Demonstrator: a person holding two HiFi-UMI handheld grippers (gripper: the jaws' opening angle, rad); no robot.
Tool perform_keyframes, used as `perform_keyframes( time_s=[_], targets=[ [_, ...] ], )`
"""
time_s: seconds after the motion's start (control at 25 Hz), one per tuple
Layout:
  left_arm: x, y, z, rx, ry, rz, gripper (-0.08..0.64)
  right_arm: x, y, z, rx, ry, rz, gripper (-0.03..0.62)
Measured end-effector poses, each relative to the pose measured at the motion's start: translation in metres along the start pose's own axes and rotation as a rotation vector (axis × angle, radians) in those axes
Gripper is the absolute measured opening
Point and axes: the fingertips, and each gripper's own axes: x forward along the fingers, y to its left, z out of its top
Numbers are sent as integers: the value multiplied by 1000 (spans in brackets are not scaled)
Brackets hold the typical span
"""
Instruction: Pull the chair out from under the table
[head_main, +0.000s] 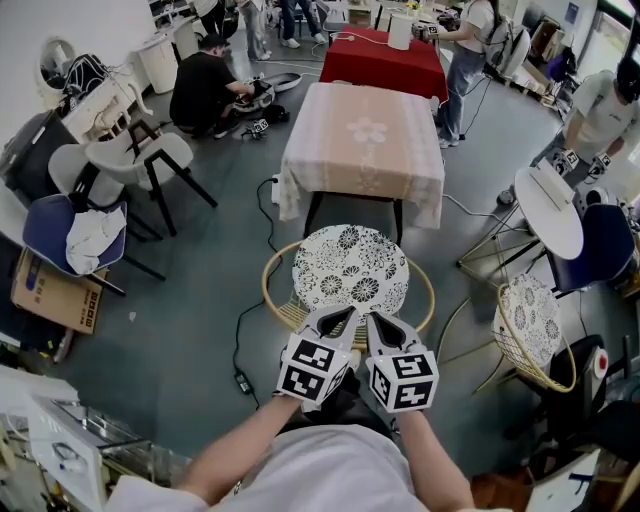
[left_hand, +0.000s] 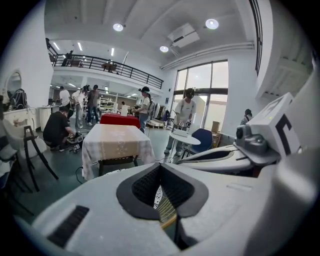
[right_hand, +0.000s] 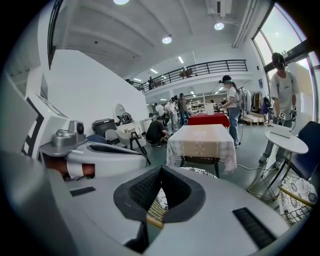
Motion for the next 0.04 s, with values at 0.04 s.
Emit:
perform_keyframes(
  time_s=[0.04],
  targets=[
    [0,1,-1,-1,1,2,5,1,1,0,0,-1,2,2]
  ],
)
